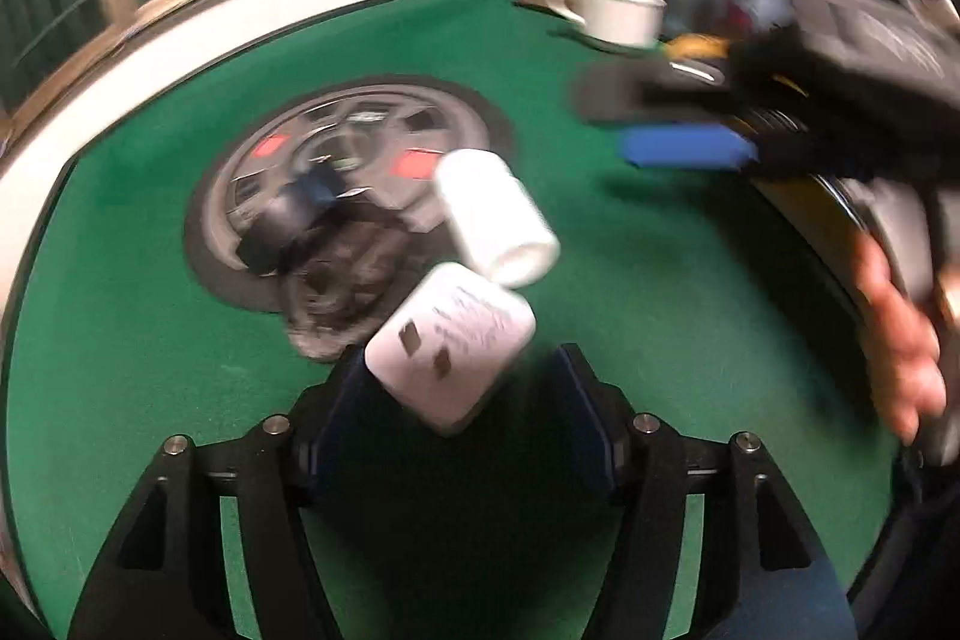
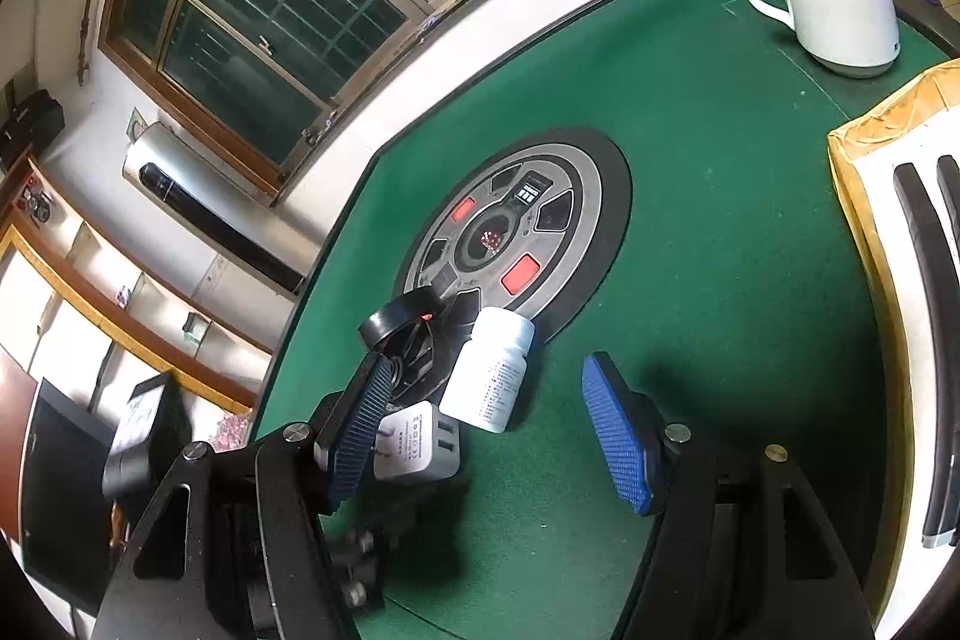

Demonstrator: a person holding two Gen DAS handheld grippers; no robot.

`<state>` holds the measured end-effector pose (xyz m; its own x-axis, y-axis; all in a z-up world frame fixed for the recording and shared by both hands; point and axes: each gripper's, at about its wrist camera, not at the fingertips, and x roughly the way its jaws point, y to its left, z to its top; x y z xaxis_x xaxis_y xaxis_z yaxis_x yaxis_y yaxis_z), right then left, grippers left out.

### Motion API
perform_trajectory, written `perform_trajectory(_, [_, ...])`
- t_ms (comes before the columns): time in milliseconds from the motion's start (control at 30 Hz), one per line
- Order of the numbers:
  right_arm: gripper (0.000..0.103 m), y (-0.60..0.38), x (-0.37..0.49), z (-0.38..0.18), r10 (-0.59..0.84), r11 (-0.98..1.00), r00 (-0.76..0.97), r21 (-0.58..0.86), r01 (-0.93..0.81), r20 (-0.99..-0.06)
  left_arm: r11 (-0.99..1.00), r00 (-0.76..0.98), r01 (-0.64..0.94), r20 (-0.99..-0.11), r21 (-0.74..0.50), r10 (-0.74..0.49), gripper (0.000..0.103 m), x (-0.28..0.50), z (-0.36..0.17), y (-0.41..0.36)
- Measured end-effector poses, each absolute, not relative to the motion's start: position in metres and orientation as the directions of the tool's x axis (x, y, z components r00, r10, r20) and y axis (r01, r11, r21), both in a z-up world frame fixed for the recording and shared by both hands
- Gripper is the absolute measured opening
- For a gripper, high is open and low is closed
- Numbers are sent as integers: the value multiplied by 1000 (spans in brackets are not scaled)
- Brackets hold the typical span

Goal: Organize rigid objects
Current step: 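Grasp a white pill bottle with the right gripper while the left gripper holds the plug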

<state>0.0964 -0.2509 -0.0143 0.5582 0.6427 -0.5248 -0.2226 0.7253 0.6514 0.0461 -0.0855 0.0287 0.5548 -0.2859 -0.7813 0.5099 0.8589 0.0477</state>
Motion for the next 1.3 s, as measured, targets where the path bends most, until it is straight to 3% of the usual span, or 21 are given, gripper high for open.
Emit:
perform_trajectory(133, [61, -251, 97, -16, 625, 742, 563, 635, -215, -541, 806, 518, 592, -777, 23, -358, 61, 33, 34, -95])
perform_trajectory(400, [61, -249, 100, -17, 554, 797, 596, 577, -178, -581, 868, 530, 488, -759, -92, -378, 61, 59, 41, -90])
perform_trajectory(433, [61, -248, 100, -17, 547, 802, 598, 572, -173, -586, 874, 532, 480, -765, -80, -362, 59, 60, 39, -95])
perform_trajectory(500, [61, -246, 103, -19, 531, 815, 588, 558, -157, -611, 884, 534, 466, -787, -30, -308, 36, 60, 30, -106])
perform_trajectory(700, [61, -235, 110, -18, 529, 820, 544, 558, -129, -651, 888, 527, 457, -791, -44, -310, 37, 51, 31, -95])
perform_trajectory(800, [61, -215, 116, -13, 476, 866, 520, 481, -137, -710, 900, 525, 431, -790, -74, -316, 37, 51, 30, -79])
perform_trajectory(933, [52, -197, 128, -15, 401, 909, 502, 402, -112, -766, 904, 518, 413, -787, -113, -335, 37, 50, 30, -68])
perform_trajectory(1067, [51, -185, 132, -18, 349, 934, 495, 338, -115, -796, 904, 525, 416, -787, -95, -324, 37, 48, 31, -73])
perform_trajectory(1167, [34, -174, 130, -17, 338, 941, 491, 291, -172, -803, 906, 515, 413, -796, -93, -317, 39, 53, 27, -75])
perform_trajectory(1300, [31, -175, 121, -18, 360, 932, 510, 279, -231, -781, 905, 554, 426, -788, -7, -267, 37, 47, 24, -90])
